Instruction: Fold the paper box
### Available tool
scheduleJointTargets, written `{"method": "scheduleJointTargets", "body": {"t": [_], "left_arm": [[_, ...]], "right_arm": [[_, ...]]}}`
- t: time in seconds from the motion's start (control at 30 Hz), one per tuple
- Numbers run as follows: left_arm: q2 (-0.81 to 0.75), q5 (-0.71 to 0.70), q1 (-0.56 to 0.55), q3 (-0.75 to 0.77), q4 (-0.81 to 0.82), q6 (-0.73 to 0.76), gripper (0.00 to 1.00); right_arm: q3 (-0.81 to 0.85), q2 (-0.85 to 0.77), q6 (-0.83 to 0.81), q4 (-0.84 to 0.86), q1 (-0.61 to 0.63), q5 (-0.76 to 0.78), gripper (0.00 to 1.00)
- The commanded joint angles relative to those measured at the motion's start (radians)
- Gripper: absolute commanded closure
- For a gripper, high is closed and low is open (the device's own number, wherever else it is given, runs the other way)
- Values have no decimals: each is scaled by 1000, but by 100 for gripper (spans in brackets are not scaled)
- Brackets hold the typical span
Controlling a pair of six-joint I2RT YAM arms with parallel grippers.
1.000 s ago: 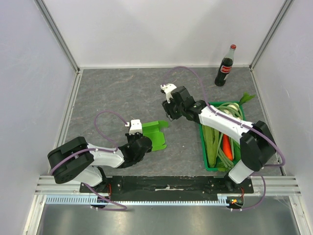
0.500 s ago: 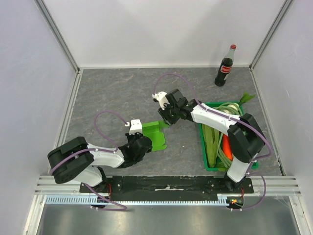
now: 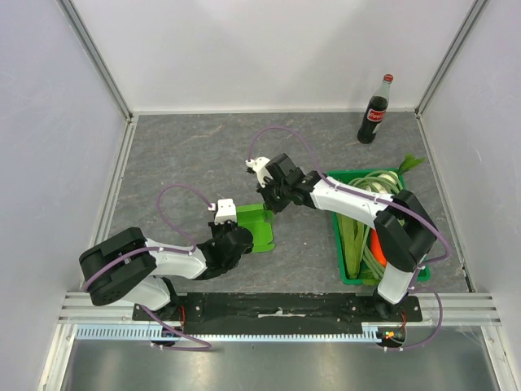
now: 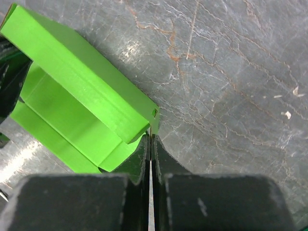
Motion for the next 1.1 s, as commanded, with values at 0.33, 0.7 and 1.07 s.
{"method": "scheduleJointTargets", "body": {"t": [0.33, 0.7, 1.07], "left_arm": [[-30, -14, -13, -2, 31, -26, 98], [-41, -18, -14, -10, 30, -29, 98], [-25, -17, -16, -3, 27, -29, 98]], "right_arm": [[-24, -56, 390, 4, 7, 20, 73], [-239, -172, 211, 146, -65, -58, 52], [-237, -142, 117, 268, -56, 78, 50]]}}
